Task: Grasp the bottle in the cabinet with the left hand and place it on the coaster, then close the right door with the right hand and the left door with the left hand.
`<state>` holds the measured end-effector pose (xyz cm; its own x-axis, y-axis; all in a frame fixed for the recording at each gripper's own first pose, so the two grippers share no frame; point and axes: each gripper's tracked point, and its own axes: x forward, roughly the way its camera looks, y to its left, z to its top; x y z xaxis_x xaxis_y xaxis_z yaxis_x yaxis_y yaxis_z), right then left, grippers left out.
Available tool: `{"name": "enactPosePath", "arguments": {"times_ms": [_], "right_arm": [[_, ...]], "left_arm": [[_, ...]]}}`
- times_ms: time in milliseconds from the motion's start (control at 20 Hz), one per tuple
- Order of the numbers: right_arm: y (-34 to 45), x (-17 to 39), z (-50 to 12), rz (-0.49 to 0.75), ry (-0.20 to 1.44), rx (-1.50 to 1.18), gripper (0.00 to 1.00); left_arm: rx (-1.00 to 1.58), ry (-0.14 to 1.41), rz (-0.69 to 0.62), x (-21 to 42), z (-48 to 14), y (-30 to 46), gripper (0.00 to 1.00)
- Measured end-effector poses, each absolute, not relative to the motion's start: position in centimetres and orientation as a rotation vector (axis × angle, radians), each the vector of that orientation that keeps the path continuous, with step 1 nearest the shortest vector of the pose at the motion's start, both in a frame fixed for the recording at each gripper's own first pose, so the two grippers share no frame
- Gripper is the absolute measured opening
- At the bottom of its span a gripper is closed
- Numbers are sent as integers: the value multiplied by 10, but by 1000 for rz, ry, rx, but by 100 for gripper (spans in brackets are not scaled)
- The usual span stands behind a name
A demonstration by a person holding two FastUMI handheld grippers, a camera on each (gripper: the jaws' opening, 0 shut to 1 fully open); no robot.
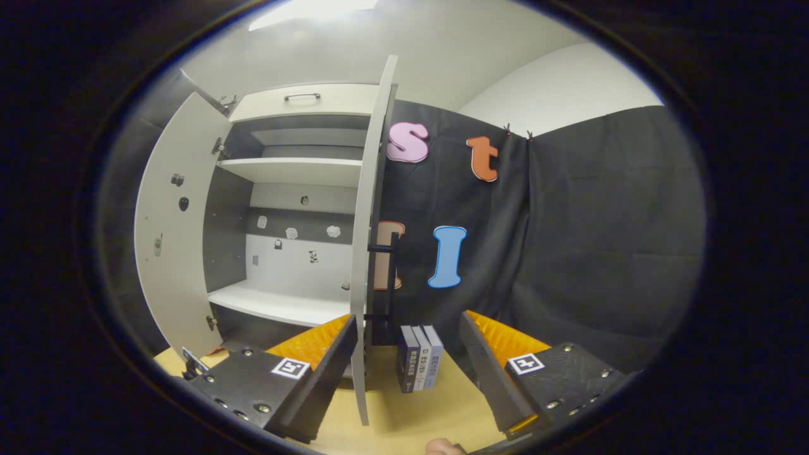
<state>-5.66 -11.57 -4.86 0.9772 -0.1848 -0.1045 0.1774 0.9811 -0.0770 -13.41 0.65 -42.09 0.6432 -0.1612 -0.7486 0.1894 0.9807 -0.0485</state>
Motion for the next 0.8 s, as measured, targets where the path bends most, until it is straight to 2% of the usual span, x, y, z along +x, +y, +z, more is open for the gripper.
{"name": "enactPosePath", "arguments": {"times_ms": [300,350,400,600,650,700,800], "right_arm": [[-115,-53,-51,-172,111,-39,98],[-116,-52,-52,-174,111,-36,94],[-118,-52,-52,-177,111,-34,98],[-123,-50,-56,-188,114,-26,98],[-125,-49,-56,-191,114,-26,94],[-126,-48,-56,-192,114,-25,98],[-127,-47,-56,-193,113,-25,98]], "left_arm": [[55,801,-182,-122,-392,6,82],[67,785,-180,-117,-386,7,82],[76,767,-178,-113,-378,7,83],[81,692,-173,-93,-344,3,83],[77,674,-171,-88,-335,2,82],[72,655,-169,-82,-327,1,82],[66,612,-160,-68,-308,0,82]]}}
